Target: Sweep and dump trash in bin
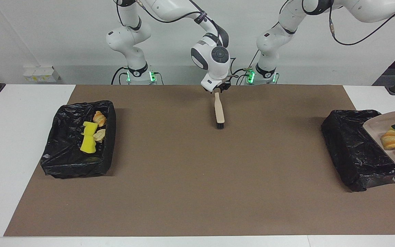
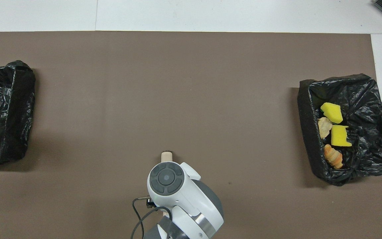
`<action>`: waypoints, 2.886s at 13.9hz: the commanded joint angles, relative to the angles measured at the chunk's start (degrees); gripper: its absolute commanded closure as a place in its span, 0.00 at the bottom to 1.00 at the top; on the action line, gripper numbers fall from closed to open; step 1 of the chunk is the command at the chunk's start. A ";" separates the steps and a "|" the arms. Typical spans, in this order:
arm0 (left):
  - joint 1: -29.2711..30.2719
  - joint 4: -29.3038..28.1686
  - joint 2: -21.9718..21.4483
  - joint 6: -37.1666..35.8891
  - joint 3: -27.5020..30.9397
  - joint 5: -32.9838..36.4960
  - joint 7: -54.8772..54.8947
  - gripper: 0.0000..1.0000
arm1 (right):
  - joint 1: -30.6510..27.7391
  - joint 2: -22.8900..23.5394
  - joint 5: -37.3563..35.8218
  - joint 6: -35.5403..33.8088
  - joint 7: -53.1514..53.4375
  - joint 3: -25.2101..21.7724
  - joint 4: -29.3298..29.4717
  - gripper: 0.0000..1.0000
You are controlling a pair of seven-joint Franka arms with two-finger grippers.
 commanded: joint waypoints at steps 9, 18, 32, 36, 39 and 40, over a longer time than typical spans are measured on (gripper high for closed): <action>-6.93 -0.48 -6.36 -12.45 -0.13 14.83 -4.87 1.00 | -18.80 -4.57 -6.13 -11.95 -15.41 0.23 13.38 0.00; -29.61 1.02 -4.96 -29.68 -0.48 -16.26 -24.51 1.00 | -29.52 -6.51 -11.94 -11.86 -27.01 -0.39 16.64 0.00; -51.33 3.29 6.72 -18.02 -0.39 -48.70 -105.89 1.00 | -32.25 -11.41 -12.30 -24.41 -38.09 -18.41 24.02 0.00; -54.31 9.61 13.39 -17.48 -0.13 -50.04 -115.59 1.00 | -31.72 -15.91 -12.38 -21.45 -35.88 -17.88 17.51 0.00; -55.20 10.77 15.53 -14.33 -0.13 -50.03 -115.87 1.00 | -32.69 -15.82 -12.47 -21.79 -37.20 -18.23 17.60 0.00; -55.29 10.51 15.44 -14.31 -0.04 -49.77 -115.96 1.00 | -32.69 -15.82 -12.56 -21.79 -37.20 -18.32 17.60 0.00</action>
